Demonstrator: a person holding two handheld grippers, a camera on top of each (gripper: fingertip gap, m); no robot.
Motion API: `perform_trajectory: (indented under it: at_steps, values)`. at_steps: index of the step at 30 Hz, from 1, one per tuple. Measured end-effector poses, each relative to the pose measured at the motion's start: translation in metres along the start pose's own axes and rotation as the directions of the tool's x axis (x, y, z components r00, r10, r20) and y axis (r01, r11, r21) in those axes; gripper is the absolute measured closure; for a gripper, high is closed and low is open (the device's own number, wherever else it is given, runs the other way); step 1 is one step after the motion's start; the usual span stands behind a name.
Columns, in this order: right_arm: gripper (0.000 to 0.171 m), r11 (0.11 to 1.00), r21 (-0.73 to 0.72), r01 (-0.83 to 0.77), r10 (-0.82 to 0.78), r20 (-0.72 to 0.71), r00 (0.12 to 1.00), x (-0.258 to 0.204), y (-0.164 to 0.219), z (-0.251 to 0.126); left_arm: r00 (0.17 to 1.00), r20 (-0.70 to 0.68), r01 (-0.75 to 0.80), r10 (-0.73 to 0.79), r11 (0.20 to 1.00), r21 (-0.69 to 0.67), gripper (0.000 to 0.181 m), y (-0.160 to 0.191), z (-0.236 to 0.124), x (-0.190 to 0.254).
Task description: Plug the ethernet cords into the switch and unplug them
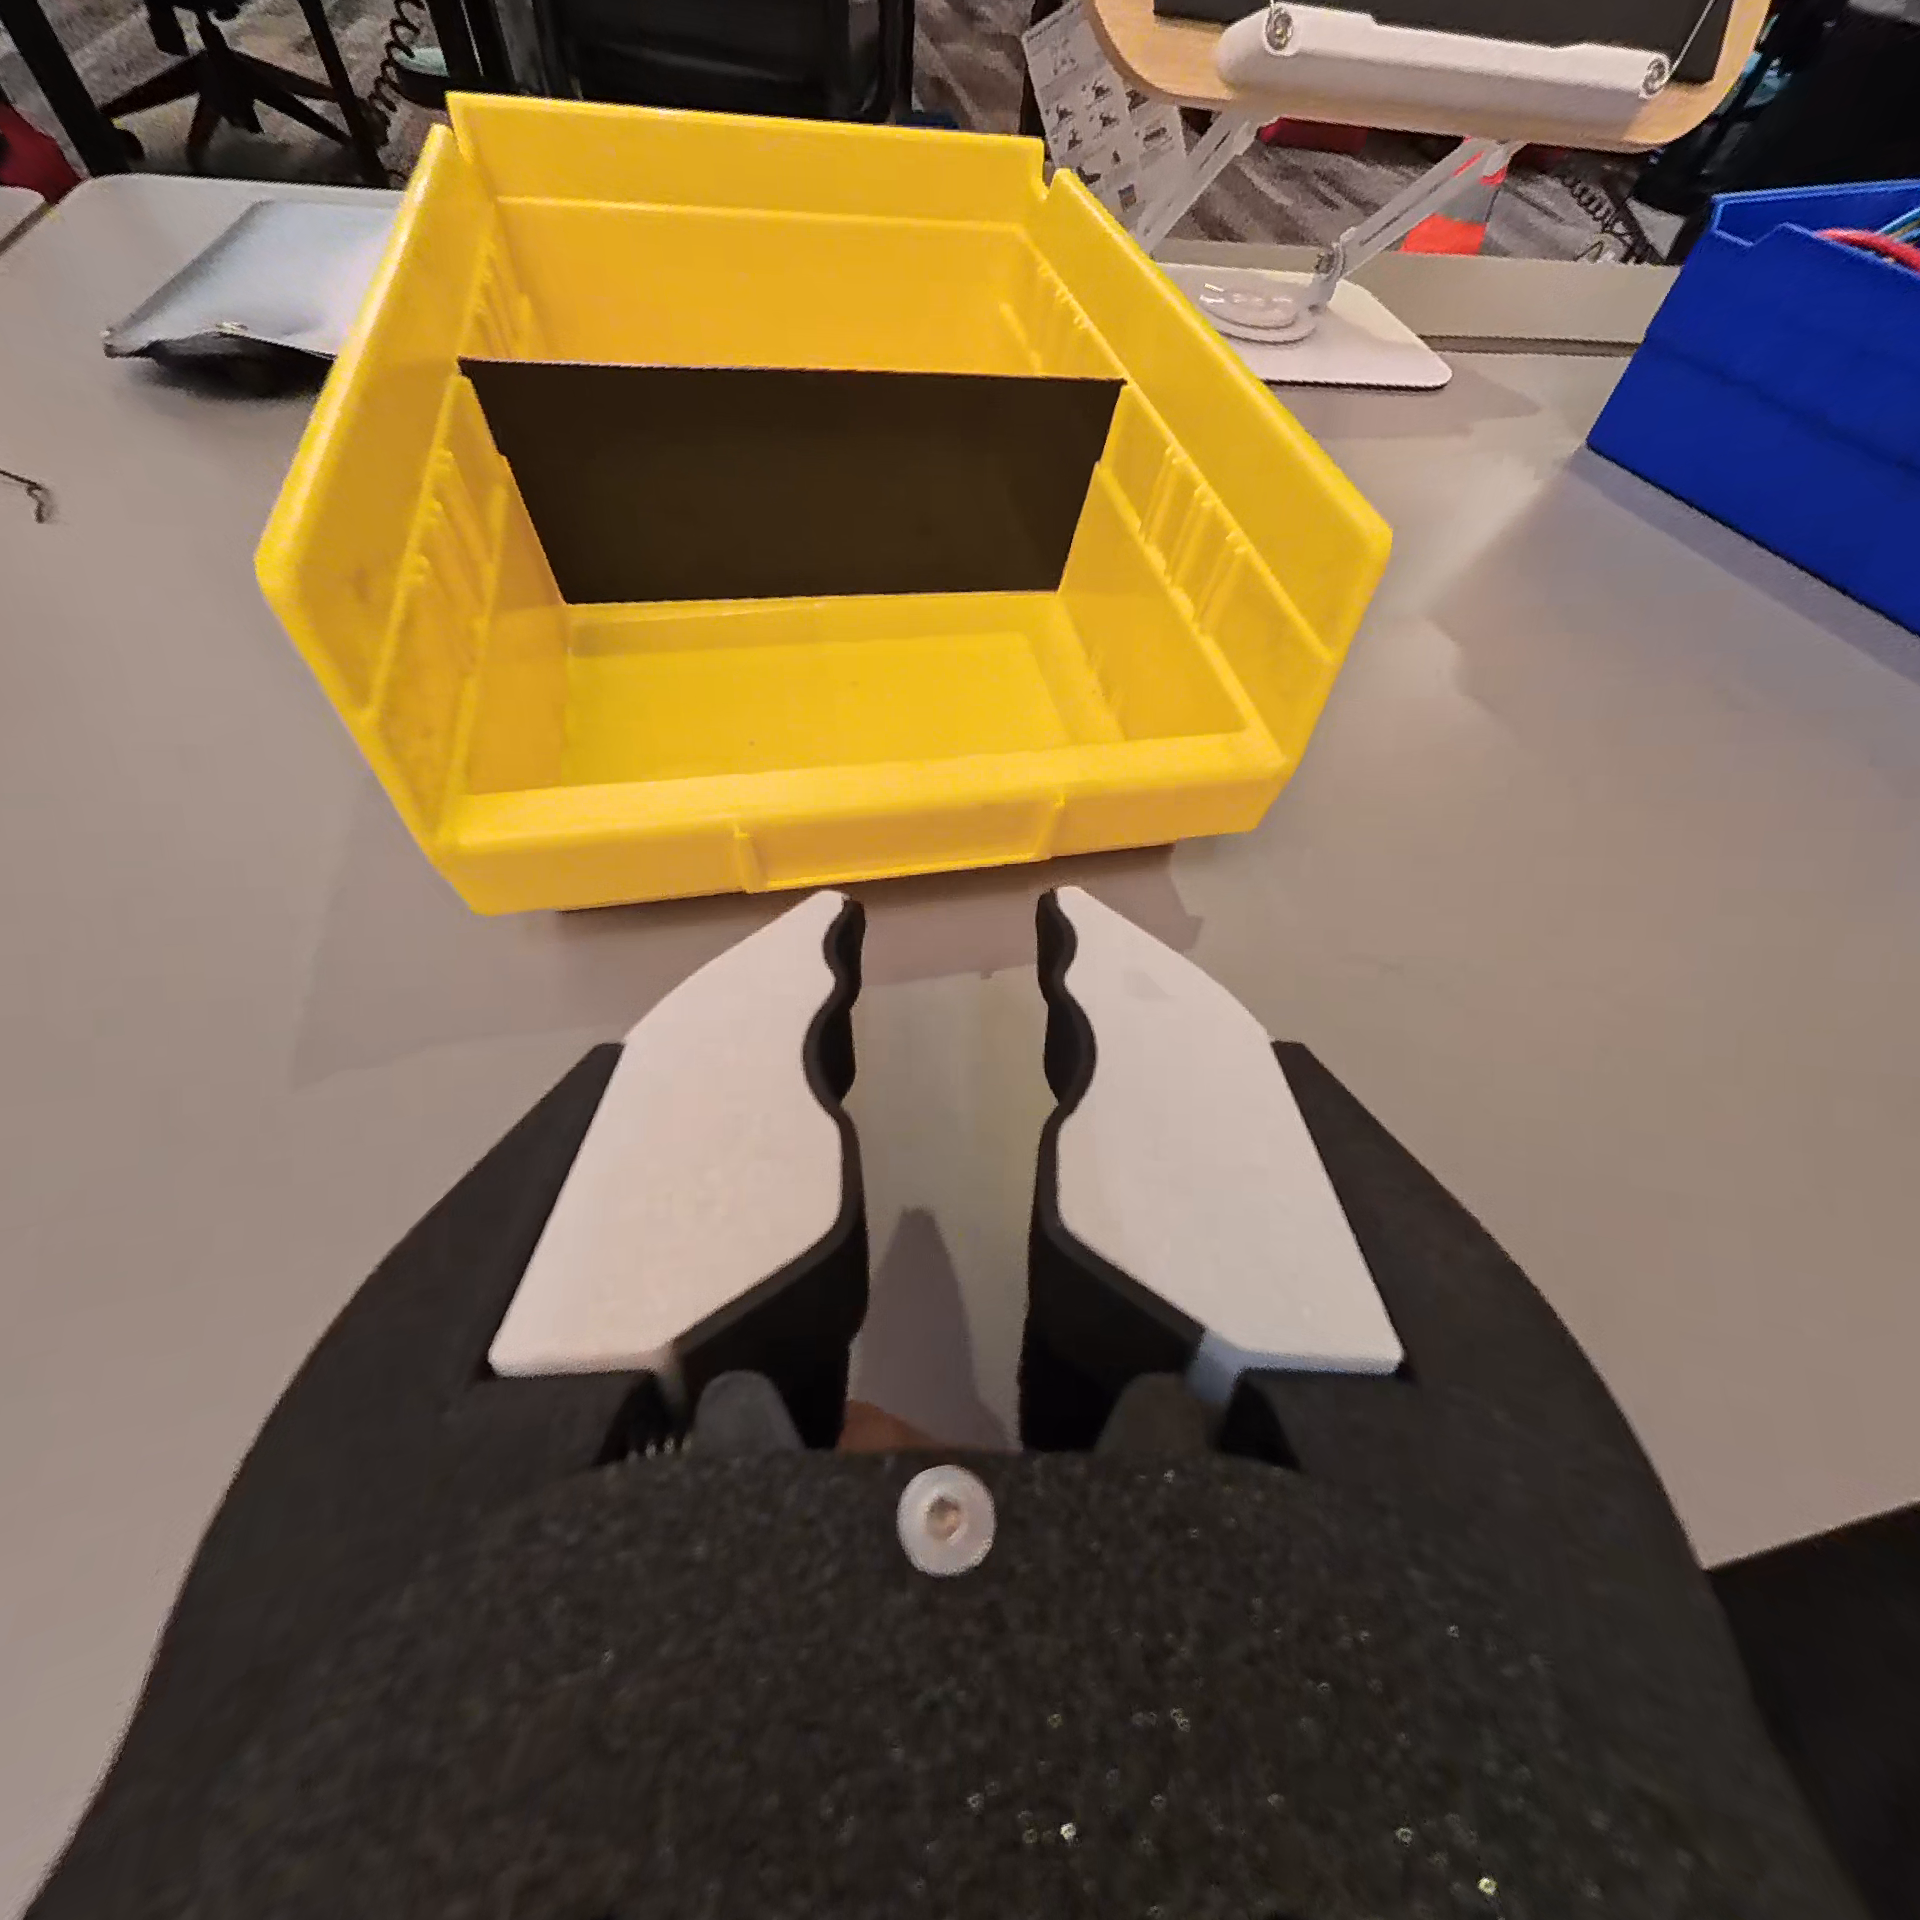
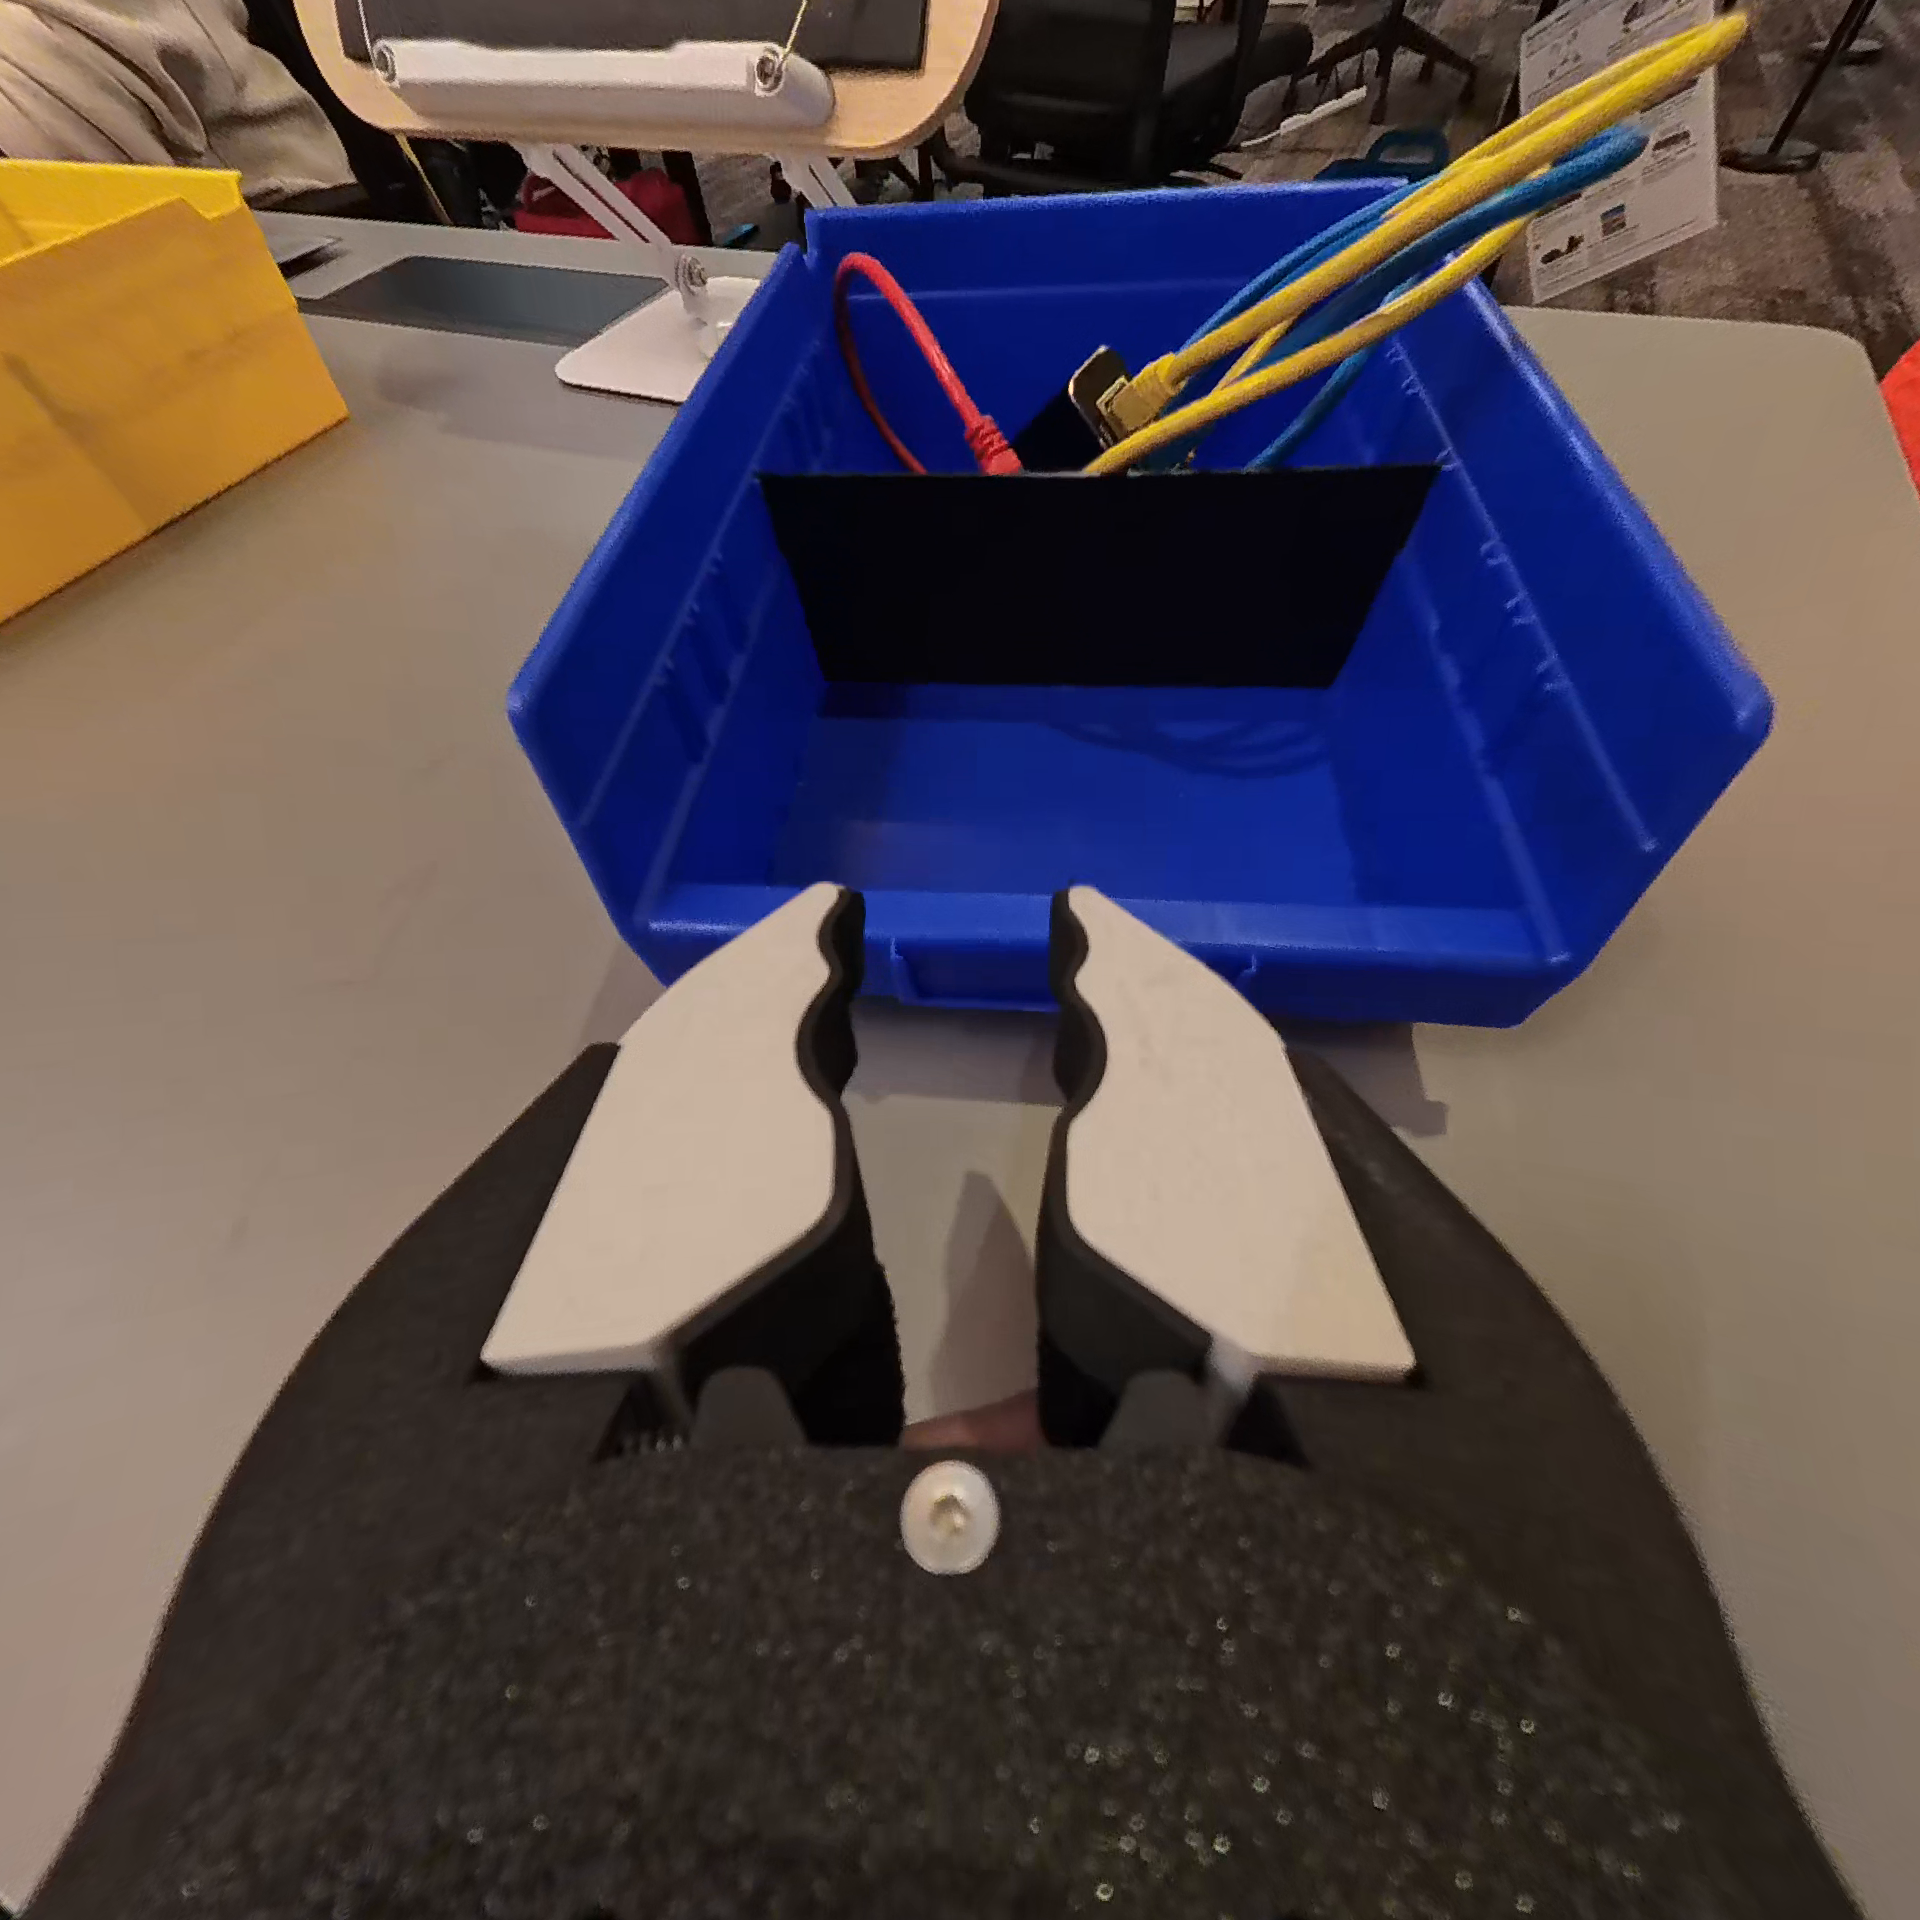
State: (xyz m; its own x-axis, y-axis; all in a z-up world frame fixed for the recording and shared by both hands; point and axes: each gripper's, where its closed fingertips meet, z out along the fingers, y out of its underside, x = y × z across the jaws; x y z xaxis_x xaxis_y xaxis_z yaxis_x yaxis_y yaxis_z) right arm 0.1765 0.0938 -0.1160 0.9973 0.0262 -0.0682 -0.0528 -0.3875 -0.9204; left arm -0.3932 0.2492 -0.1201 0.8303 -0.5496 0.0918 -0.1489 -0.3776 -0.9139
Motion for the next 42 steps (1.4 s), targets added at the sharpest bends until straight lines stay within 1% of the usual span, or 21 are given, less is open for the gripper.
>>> perform_trajectory:
  at_steps: [5, 7, 8, 9, 12, 15, 17, 18, 20, 21, 23, 26, 27, 29, 31, 33, 34, 35, 36, 38, 42]
  values:
    - [0.135, 1.0, 0.022, -0.002, 0.001, 0.024, 1.0, -0.005, -0.009, 0.001, 1.0, 0.015, -0.024, 0.024, 1.0, -0.002, 0.149, 0.002, -0.002, -0.001]
    - [0.134, 0.998, -0.01, 0.067, -0.064, 0.168, 0.984, -0.038, -0.007, 0.005, 0.999, 0.006, -0.031, 0.031, 1.0, 0.001, 0.149, 0.002, -0.002, 0.002]
    - [0.125, 0.995, -0.041, 0.096, -0.085, 0.214, 0.973, -0.054, -0.002, 0.011, 0.999, -0.002, -0.038, 0.038, 0.999, 0.004, 0.149, 0.002, -0.002, 0.004]
    - [0.116, 0.991, -0.066, 0.117, -0.1, 0.217, 0.971, -0.066, 0.002, 0.021, 0.999, -0.01, -0.047, 0.047, 0.999, 0.008, 0.149, 0.001, -0.001, 0.007]
    - [0.114, 0.984, -0.115, 0.133, -0.113, 0.168, 0.979, -0.091, 0.011, 0.051, 0.995, -0.052, -0.085, 0.087, 0.996, 0.037, 0.144, -0.002, 0.0, 0.024]
    - [0.097, 0.977, -0.143, 0.159, -0.133, 0.173, 0.976, -0.127, 0.011, 0.064, 0.983, -0.118, -0.134, 0.139, 0.99, 0.045, 0.137, -0.001, 0.001, 0.054]
    - [0.091, 0.973, -0.134, 0.185, -0.151, 0.232, 0.961, -0.16, 0.013, 0.066, 0.972, -0.172, -0.155, 0.163, 0.986, 0.058, 0.133, -0.001, 0.003, 0.082]
    - [0.096, 0.969, -0.13, 0.209, -0.17, 0.259, 0.951, -0.174, 0.014, 0.064, 0.964, -0.211, -0.15, 0.161, 0.986, 0.066, 0.13, -0.002, 0.004, 0.101]
    - [0.114, 0.965, -0.098, 0.241, -0.202, 0.306, 0.931, -0.199, 0.012, 0.053, 0.932, -0.325, -0.144, 0.161, 0.987, 0.077, 0.123, -0.002, 0.006, 0.148]
    - [0.114, 0.97, -0.049, 0.239, -0.214, 0.3, 0.93, -0.207, 0.004, 0.045, 0.914, -0.369, -0.151, 0.171, 0.985, 0.084, 0.12, -0.002, 0.008, 0.172]
    - [0.113, 0.972, 0.084, 0.218, -0.23, 0.18, 0.956, -0.198, -0.022, 0.025, 0.876, -0.44, -0.174, 0.198, 0.98, 0.096, 0.116, -0.003, 0.015, 0.219]
    - [0.118, 0.952, 0.27, 0.144, -0.095, -0.186, 0.978, -0.131, -0.057, -0.017, 0.821, -0.513, -0.231, 0.251, 0.967, 0.102, 0.109, -0.006, 0.036, 0.286]
    - [0.123, 0.948, 0.295, 0.12, -0.032, -0.287, 0.957, -0.104, -0.058, -0.031, 0.812, -0.526, -0.234, 0.254, 0.967, 0.105, 0.11, -0.009, 0.045, 0.306]
    - [0.123, 0.958, 0.28, 0.062, 0.054, -0.388, 0.92, -0.063, -0.043, -0.042, 0.814, -0.528, -0.238, 0.243, 0.968, 0.078, 0.11, -0.014, 0.071, 0.34]
    - [0.116, 0.985, 0.17, -0.015, 0.087, -0.423, 0.902, -0.038, -0.013, -0.031, 0.85, -0.471, -0.247, 0.236, 0.968, 0.04, 0.115, -0.018, 0.106, 0.358]
    - [0.116, 0.995, 0.042, -0.095, 0.103, -0.455, 0.884, -0.024, 0.016, -0.016, 0.879, -0.441, -0.218, 0.18, 0.975, -0.037, 0.123, -0.015, 0.133, 0.368]
    - [0.123, 0.991, 0.01, -0.132, 0.122, -0.452, 0.883, -0.023, 0.024, -0.009, 0.886, -0.444, -0.19, 0.135, 0.978, -0.083, 0.136, -0.012, 0.142, 0.371]
    - [0.137, 0.985, 0.016, -0.169, 0.162, -0.397, 0.904, -0.029, 0.024, -0.002, 0.898, -0.428, -0.17, 0.104, 0.978, -0.119, 0.141, -0.008, 0.149, 0.369]
    - [0.141, 0.976, 0.032, -0.215, 0.209, -0.398, 0.893, -0.03, 0.023, 0.001, 0.912, -0.395, -0.168, 0.107, 0.978, -0.124, 0.146, -0.009, 0.153, 0.364]
    - [0.167, 0.972, 0.004, -0.236, 0.217, -0.409, 0.886, -0.033, 0.022, 0.002, 0.938, -0.307, -0.201, 0.158, 0.973, -0.115, 0.157, -0.013, 0.156, 0.347]
    - [0.168, 0.988, 0.009, -0.151, 0.141, -0.426, 0.894, -0.071, 0.009, 0.015, 0.963, -0.199, -0.203, 0.183, 0.976, -0.083, 0.173, -0.02, 0.144, 0.302]
